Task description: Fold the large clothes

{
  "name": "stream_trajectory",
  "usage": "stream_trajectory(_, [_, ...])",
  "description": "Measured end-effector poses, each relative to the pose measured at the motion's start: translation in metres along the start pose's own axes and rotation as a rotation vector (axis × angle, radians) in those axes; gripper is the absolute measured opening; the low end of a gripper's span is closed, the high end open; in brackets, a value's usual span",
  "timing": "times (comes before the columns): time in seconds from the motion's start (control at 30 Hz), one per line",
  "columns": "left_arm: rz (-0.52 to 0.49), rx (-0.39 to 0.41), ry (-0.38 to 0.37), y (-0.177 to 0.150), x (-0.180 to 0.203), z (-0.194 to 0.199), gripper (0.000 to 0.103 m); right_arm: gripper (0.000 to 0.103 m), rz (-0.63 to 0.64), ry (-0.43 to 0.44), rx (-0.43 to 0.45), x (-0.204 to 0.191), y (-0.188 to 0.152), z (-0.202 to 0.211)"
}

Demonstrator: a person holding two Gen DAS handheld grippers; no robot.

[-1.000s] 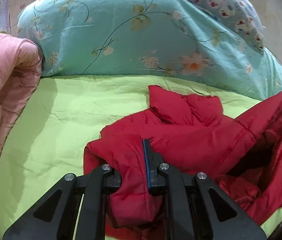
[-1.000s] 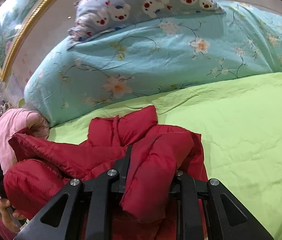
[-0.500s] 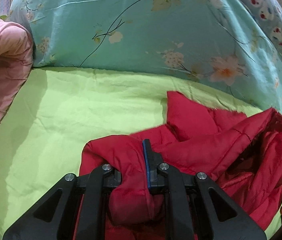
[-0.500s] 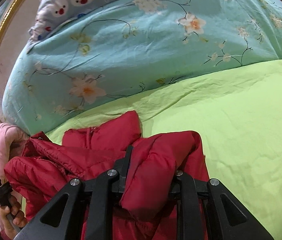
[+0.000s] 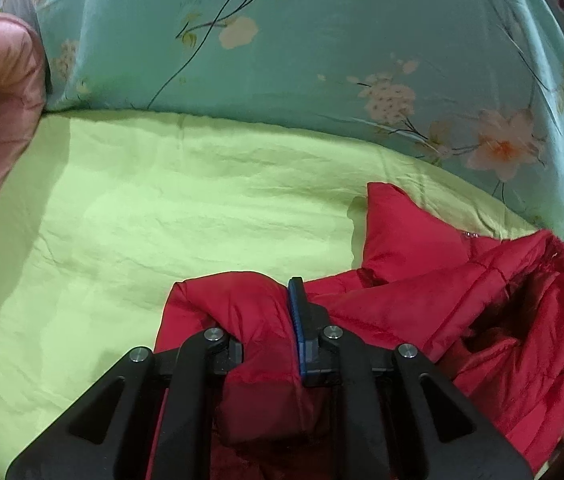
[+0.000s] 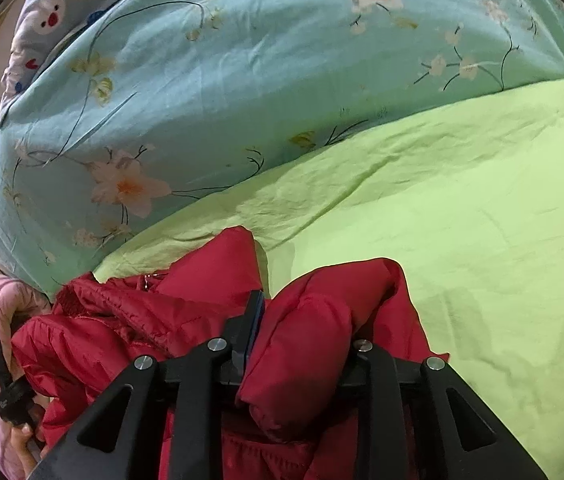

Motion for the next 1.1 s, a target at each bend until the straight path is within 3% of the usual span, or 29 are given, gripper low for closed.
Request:
stream_trajectory(0.23, [0.081, -0.028, -0.091, 0.010, -0.016, 0.010, 0.017, 0.031, -0.097, 0.077, -0.043, 0.012, 0.015, -0.005])
stream_trajectory(0.37, [0.053, -0.001, -0.090, 0.008, -0.016, 0.032, 0.022, 0.033, -0.132, 0.117, -0.061, 0.015, 0.020, -0.002])
stream_trajectory(0.47, [0.026, 0.039, -0.070, 0.006, -0.018, 0.053, 0.041, 0.034, -0.150, 0.148, -0.069, 0.016, 0.023, 0.003])
stream_trajectory(0.53, [0.014, 0.106, 0.006, 0.007, -0.023, 0.071, 0.072, 0.035, -0.161, 0.166, -0.074, 0.018, 0.026, 0.007])
stream_trajectory(0.6, [0.006, 0.162, 0.022, 0.007, -0.027, 0.091, 0.073, 0.041, -0.173, 0.170, -0.075, 0.020, 0.029, 0.010])
stream_trajectory(0.67, [-0.025, 0.183, -0.050, 0.001, -0.019, 0.111, 0.073, 0.045, -0.185, 0.173, -0.075, 0.021, 0.032, 0.010])
stream_trajectory(0.87, [-0.238, 0.155, -0.142, -0.041, 0.049, 0.131, 0.073, 0.062, -0.221, 0.154, -0.028, 0.026, 0.038, 0.019])
stream_trajectory(0.9, [-0.271, 0.143, -0.168, -0.050, 0.062, 0.131, 0.073, 0.066, -0.202, 0.123, -0.002, 0.025, 0.039, 0.028])
stream_trajectory(1.03, [-0.359, 0.112, -0.230, -0.075, 0.103, 0.126, 0.073, 0.066, -0.065, 0.070, 0.049, 0.006, 0.030, 0.062])
stream_trajectory(1.1, [-0.382, 0.094, -0.227, -0.082, 0.116, 0.116, 0.073, 0.066, 0.040, 0.066, 0.056, -0.013, 0.017, 0.074])
Point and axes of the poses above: each gripper's, at about its wrist camera, not at the fingertips, and z roughly against the way its jaws point, x to its right, y to its top, the point moved 1 cm from there along -z, roughly the way its jaws point
